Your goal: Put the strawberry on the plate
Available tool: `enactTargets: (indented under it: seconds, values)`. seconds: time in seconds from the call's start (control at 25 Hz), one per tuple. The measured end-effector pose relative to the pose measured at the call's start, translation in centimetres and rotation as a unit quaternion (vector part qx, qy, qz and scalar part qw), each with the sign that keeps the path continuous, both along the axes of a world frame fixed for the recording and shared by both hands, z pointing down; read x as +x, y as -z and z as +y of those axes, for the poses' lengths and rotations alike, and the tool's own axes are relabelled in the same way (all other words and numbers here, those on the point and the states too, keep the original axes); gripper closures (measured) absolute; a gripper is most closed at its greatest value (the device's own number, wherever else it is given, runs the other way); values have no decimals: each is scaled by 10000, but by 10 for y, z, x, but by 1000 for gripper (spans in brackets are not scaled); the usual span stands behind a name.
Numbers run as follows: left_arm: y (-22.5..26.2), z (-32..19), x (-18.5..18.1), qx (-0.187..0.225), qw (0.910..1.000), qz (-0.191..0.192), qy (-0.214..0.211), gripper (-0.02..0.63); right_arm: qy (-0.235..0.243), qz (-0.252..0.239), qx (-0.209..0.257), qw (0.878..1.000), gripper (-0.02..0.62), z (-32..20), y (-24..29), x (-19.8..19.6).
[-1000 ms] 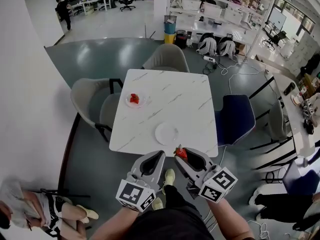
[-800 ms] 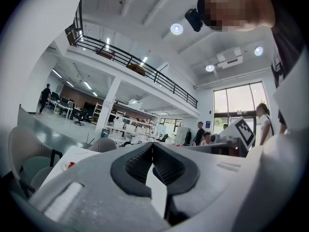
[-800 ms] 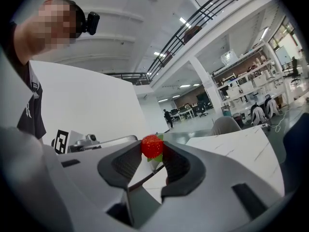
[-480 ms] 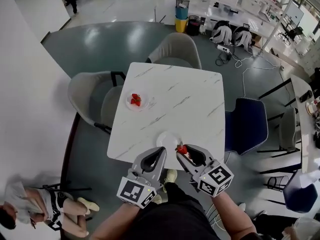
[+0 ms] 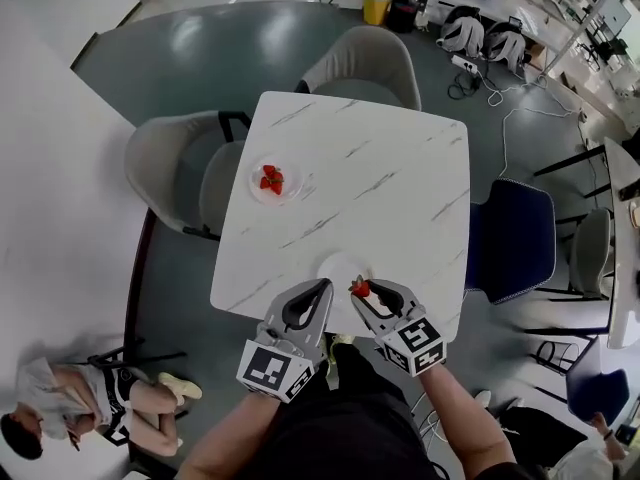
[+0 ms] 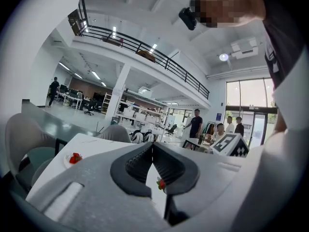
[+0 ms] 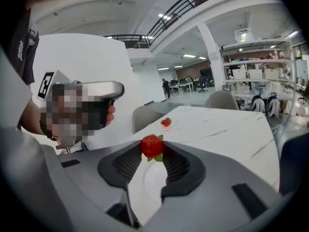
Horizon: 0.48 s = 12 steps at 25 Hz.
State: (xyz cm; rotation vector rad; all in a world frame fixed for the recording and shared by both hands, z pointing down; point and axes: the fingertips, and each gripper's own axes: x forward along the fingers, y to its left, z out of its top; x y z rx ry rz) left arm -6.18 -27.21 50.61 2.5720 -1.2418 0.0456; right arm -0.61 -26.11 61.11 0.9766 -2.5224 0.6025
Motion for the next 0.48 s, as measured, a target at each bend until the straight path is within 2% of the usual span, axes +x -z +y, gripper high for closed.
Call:
enactTargets:
  seconds: [0.24,0.48]
  values:
    - [-40,-9,-3,-178,9994,-139,-261,597,54,739,-362,9966,457,-9,-67,-8]
    - [-76,-18,-9,-288,9986,-184,-404,597,214,1533,-626,9860,457,-11,-130,-14]
